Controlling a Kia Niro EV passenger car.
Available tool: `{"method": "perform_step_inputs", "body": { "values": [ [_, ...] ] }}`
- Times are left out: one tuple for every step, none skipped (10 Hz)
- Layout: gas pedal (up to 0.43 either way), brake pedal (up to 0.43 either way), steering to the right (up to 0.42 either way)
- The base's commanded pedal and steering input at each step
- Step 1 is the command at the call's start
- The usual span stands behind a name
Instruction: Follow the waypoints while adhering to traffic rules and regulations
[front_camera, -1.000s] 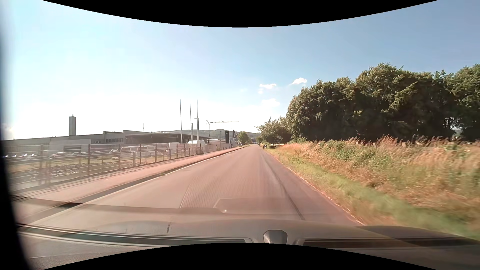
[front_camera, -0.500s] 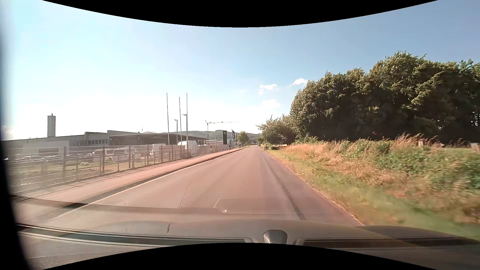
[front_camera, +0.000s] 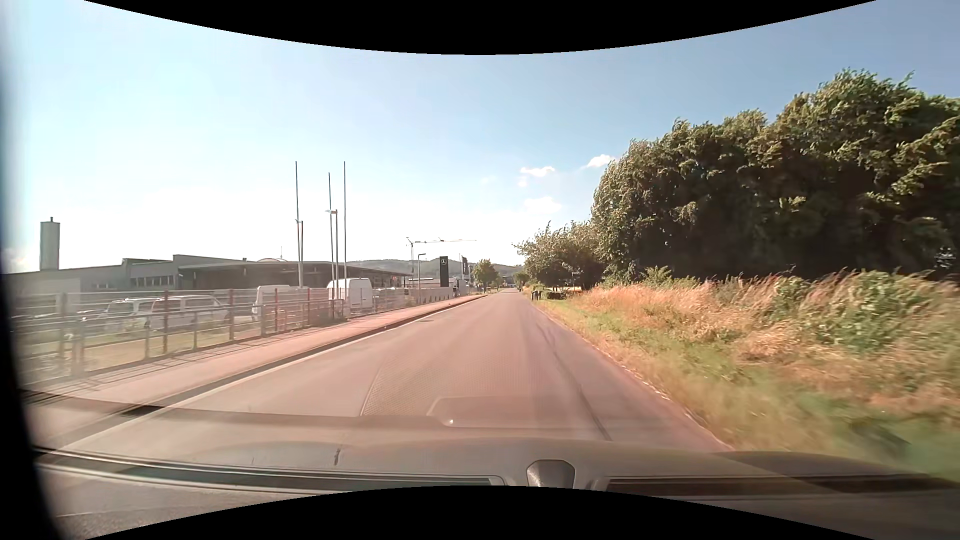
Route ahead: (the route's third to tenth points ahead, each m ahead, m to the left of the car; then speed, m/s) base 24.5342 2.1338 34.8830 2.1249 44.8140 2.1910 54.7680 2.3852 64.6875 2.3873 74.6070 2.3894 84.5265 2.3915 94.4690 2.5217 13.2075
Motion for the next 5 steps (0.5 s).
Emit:
{"method": "perform_step_inputs", "body": {
  "values": [
    [0.177,0.006,0.000],
    [0.177,0.006,0.000],
    [0.177,0.006,0.000],
    [0.177,0.006,0.000],
    [0.177,0.006,0.000]
  ]
}}
